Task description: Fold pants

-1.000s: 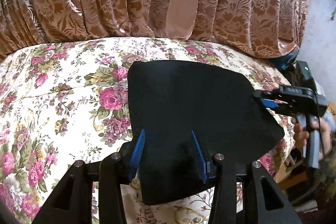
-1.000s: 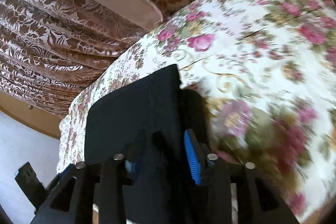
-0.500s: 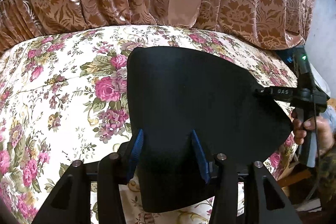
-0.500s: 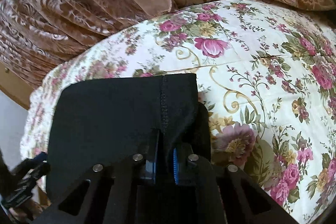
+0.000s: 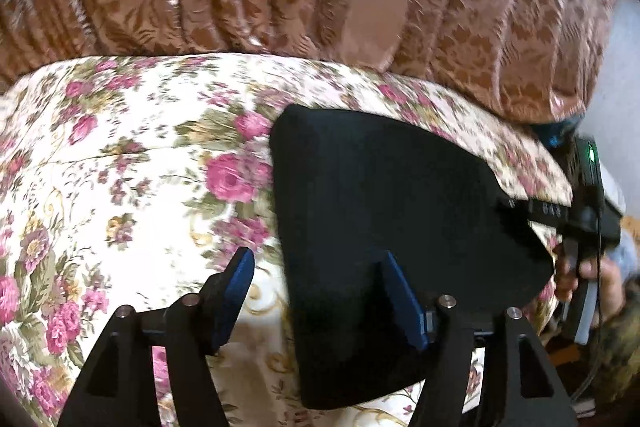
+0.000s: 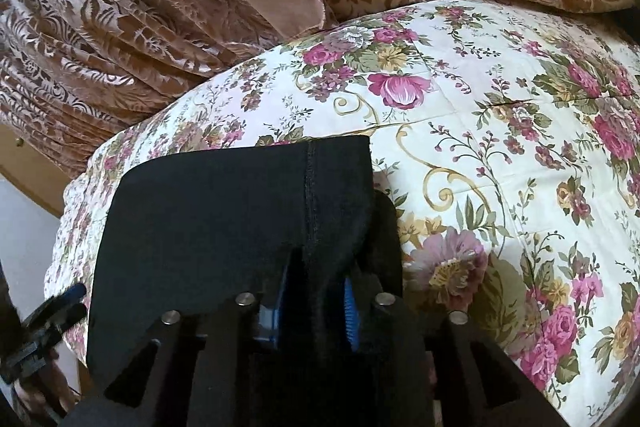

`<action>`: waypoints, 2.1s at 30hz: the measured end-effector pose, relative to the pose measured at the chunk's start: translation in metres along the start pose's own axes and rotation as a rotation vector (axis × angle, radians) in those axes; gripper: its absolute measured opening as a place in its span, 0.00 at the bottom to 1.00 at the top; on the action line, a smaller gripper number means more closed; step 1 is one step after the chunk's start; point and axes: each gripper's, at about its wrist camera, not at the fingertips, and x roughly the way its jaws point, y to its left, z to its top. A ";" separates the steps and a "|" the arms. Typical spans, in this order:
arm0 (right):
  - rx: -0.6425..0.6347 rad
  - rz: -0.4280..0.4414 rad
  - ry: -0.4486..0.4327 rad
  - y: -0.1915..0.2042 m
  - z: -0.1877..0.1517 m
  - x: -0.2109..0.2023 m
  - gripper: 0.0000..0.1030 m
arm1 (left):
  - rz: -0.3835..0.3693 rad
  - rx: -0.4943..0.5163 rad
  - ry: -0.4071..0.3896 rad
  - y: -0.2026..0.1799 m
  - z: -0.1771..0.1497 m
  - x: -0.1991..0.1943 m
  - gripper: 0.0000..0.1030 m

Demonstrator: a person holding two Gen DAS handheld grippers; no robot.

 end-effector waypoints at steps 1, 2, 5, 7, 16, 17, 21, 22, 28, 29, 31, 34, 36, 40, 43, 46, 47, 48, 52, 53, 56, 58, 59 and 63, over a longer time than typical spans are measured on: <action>0.004 0.004 0.000 -0.001 0.000 -0.001 0.24 | 0.001 -0.014 0.000 0.005 0.002 -0.001 0.66; 0.007 0.009 -0.001 -0.002 0.000 -0.002 0.25 | 0.004 -0.023 -0.001 0.009 0.003 -0.001 0.66; 0.012 0.010 0.001 -0.001 -0.001 -0.003 0.27 | -0.003 -0.060 0.002 0.022 0.004 -0.002 0.70; 0.020 0.027 0.008 -0.001 -0.002 -0.007 0.32 | -0.032 -0.096 0.004 0.033 0.003 -0.001 0.74; 0.083 0.088 0.014 -0.018 -0.017 -0.026 0.43 | -0.206 -0.277 0.075 0.071 0.021 0.029 0.73; 0.089 0.101 0.016 -0.019 -0.020 -0.026 0.44 | -0.213 -0.287 0.077 0.072 0.024 0.032 0.73; 0.089 0.113 0.010 -0.022 -0.024 -0.027 0.44 | -0.249 -0.309 0.090 0.072 0.037 0.044 0.73; 0.096 0.115 0.009 -0.023 -0.023 -0.028 0.44 | -0.281 -0.318 0.098 0.072 0.041 0.048 0.73; 0.144 0.219 0.021 -0.034 -0.021 -0.023 0.58 | -0.406 -0.343 0.183 0.069 0.045 0.078 0.72; 0.161 0.249 0.026 -0.038 -0.022 -0.023 0.60 | -0.422 -0.343 0.197 0.068 0.045 0.083 0.72; 0.178 0.261 0.037 -0.043 -0.023 -0.022 0.60 | -0.452 -0.333 0.222 0.067 0.042 0.090 0.72; 0.173 0.249 0.081 -0.049 -0.026 -0.017 0.63 | -0.500 -0.324 0.245 0.064 0.038 0.096 0.71; 0.175 0.279 0.108 -0.054 -0.030 -0.012 0.65 | -0.508 -0.304 0.258 0.060 0.036 0.099 0.71; 0.209 0.356 0.153 -0.061 -0.037 0.000 0.69 | -0.545 -0.290 0.302 0.051 0.033 0.112 0.71; 0.233 0.422 0.173 -0.064 -0.039 0.009 0.71 | -0.555 -0.272 0.290 0.046 0.031 0.115 0.63; 0.217 0.450 0.191 -0.061 -0.037 0.015 0.64 | -0.556 -0.253 0.253 0.041 0.029 0.111 0.49; 0.201 0.449 0.193 -0.059 -0.037 0.015 0.59 | -0.555 -0.245 0.236 0.041 0.029 0.108 0.46; 0.182 0.445 0.190 -0.056 -0.036 0.013 0.55 | -0.553 -0.236 0.220 0.040 0.029 0.104 0.41; 0.139 0.414 0.172 -0.047 -0.033 0.006 0.47 | -0.549 -0.201 0.166 0.034 0.030 0.089 0.35; 0.123 0.404 0.165 -0.044 -0.033 0.003 0.46 | -0.546 -0.190 0.156 0.033 0.030 0.086 0.35; 0.098 0.388 0.147 -0.038 -0.030 -0.006 0.43 | -0.555 -0.175 0.128 0.030 0.033 0.075 0.34; 0.081 0.390 0.135 -0.032 -0.025 -0.012 0.43 | -0.555 -0.162 0.118 0.030 0.037 0.071 0.34; 0.070 0.389 0.132 -0.030 -0.023 -0.013 0.42 | -0.549 -0.154 0.111 0.030 0.040 0.068 0.34; 0.041 0.400 0.113 -0.019 -0.009 -0.015 0.42 | -0.535 -0.143 0.074 0.036 0.055 0.060 0.34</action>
